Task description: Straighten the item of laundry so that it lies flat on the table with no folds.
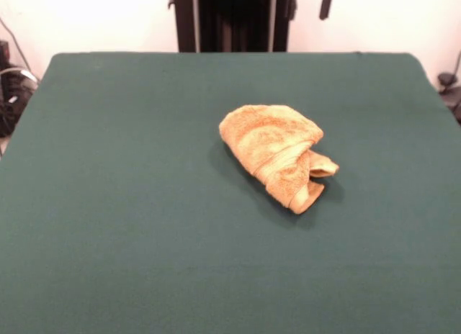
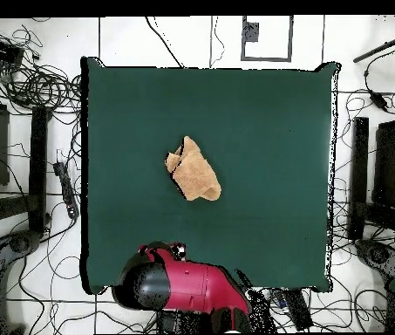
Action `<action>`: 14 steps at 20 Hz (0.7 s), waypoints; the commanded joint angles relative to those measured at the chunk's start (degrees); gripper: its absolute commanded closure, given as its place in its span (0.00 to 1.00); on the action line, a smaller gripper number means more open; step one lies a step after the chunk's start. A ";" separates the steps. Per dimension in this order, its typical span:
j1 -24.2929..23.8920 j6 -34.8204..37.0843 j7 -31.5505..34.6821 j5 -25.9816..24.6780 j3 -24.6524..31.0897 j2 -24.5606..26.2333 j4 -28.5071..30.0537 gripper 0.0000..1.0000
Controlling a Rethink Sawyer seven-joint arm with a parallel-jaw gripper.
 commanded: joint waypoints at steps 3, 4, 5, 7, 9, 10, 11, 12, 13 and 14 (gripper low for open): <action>-0.47 -0.31 10.89 0.60 -0.05 -1.31 2.04 0.00; -0.34 0.07 10.80 0.39 -0.36 -1.24 1.83 0.00; -0.11 0.39 10.86 0.37 -0.68 -0.75 0.80 0.00; 0.11 0.85 10.75 0.28 -0.95 0.04 -0.29 0.00; -0.11 0.46 10.47 0.23 -0.82 0.99 -0.68 0.00; -0.22 0.58 10.36 0.30 -0.69 1.35 -0.68 0.00; -0.33 0.70 10.29 0.43 -0.54 1.94 -0.90 0.00; -0.34 0.35 10.29 0.41 -0.47 2.34 -0.96 0.00; -0.38 -0.02 10.24 0.39 -0.35 2.86 -1.15 0.00; -0.41 -0.39 10.19 0.36 -0.24 3.38 -1.34 0.00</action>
